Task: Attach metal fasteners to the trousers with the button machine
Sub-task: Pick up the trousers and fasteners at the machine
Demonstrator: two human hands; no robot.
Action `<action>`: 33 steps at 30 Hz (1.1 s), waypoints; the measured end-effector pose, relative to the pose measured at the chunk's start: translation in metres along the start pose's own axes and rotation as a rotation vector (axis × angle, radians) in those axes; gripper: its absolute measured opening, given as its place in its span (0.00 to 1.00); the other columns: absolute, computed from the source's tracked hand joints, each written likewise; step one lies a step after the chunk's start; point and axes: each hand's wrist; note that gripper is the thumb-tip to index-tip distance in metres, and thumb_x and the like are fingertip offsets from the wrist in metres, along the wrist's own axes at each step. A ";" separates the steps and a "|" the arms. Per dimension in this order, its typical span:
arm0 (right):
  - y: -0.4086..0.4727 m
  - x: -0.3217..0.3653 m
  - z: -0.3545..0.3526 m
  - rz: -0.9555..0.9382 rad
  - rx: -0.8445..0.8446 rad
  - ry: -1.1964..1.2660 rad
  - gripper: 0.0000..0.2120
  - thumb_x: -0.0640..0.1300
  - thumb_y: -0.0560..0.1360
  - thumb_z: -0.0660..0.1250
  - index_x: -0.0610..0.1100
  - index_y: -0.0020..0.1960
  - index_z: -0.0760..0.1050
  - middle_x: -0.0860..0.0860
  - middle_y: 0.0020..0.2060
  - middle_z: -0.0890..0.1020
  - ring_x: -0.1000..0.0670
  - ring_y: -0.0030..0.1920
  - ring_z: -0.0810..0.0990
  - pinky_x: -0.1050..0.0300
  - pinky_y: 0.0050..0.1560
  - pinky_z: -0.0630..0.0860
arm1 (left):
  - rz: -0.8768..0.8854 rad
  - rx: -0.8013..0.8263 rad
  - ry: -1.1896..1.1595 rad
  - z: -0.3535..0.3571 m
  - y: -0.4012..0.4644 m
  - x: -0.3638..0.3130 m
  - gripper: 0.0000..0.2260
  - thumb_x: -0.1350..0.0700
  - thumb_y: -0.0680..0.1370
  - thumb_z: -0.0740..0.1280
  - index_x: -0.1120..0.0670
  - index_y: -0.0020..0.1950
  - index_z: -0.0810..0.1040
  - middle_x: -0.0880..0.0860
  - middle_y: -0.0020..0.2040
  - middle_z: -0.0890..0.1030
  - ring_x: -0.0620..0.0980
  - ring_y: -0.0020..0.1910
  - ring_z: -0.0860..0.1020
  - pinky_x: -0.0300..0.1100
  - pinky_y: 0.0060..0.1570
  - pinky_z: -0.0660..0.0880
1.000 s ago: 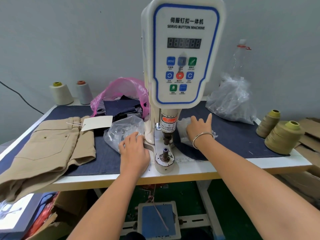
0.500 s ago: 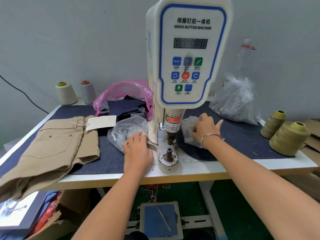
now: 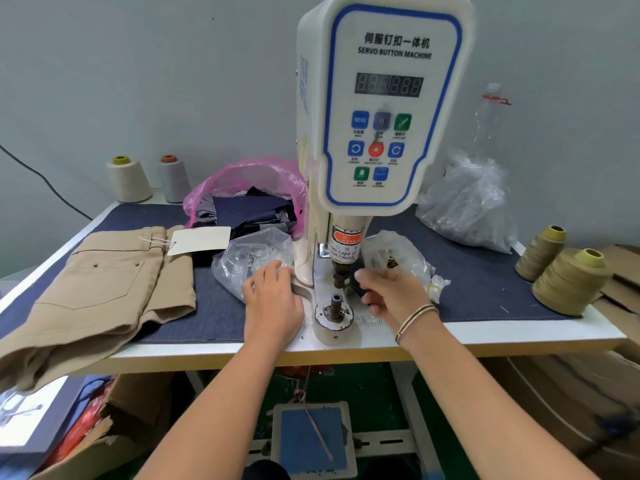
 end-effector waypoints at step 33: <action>-0.022 -0.016 0.027 0.606 0.152 1.139 0.19 0.42 0.77 0.63 0.28 0.34 0.77 0.44 0.22 0.78 0.51 0.17 0.75 0.64 0.15 0.69 | -0.011 0.016 0.014 0.003 0.001 0.001 0.16 0.57 0.74 0.60 0.52 0.61 0.72 0.51 0.67 0.69 0.51 0.68 0.63 0.47 0.64 0.55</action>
Point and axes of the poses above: each hand's wrist, its own y-axis towards the middle knuckle, its own z-axis out of the palm, x = y × z
